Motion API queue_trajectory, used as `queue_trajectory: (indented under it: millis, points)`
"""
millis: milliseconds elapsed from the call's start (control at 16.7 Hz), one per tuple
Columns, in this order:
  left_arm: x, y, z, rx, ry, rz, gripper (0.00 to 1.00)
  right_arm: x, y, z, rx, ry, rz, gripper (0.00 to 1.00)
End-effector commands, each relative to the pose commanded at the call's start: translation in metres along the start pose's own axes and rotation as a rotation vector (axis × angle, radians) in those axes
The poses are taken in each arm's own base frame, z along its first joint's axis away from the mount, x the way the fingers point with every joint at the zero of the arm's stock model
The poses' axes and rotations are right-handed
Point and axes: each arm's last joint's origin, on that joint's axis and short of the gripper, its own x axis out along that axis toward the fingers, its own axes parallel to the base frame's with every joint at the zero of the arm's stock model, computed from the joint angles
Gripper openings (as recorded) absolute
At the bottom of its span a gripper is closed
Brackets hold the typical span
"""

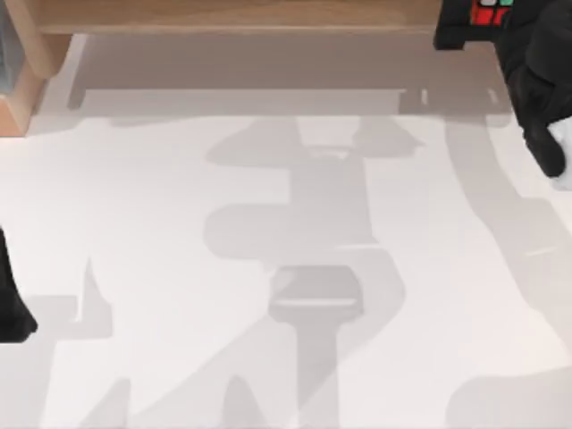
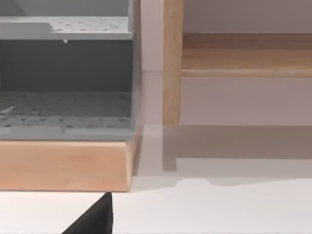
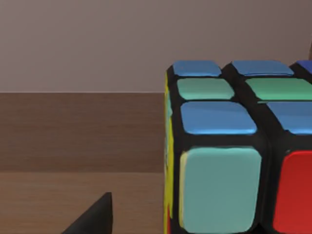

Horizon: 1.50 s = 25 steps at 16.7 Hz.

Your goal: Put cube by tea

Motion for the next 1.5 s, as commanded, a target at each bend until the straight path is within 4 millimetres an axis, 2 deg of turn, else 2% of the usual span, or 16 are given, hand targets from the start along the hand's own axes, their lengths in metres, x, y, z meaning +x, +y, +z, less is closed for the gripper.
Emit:
queue_trajectory:
  millis: [60,840,1500]
  points:
    - [0.0,0.0,0.0,0.0,0.0,0.0,1.0,0.0,0.0,0.0,0.0,0.0,0.0,1.0]
    - [0.0,0.0,0.0,0.0,0.0,0.0,1.0,0.0,0.0,0.0,0.0,0.0,0.0,0.02]
    - [0.0,0.0,0.0,0.0,0.0,0.0,1.0,-0.0005,0.0012,0.0036,0.002,-0.001,0.003,0.0]
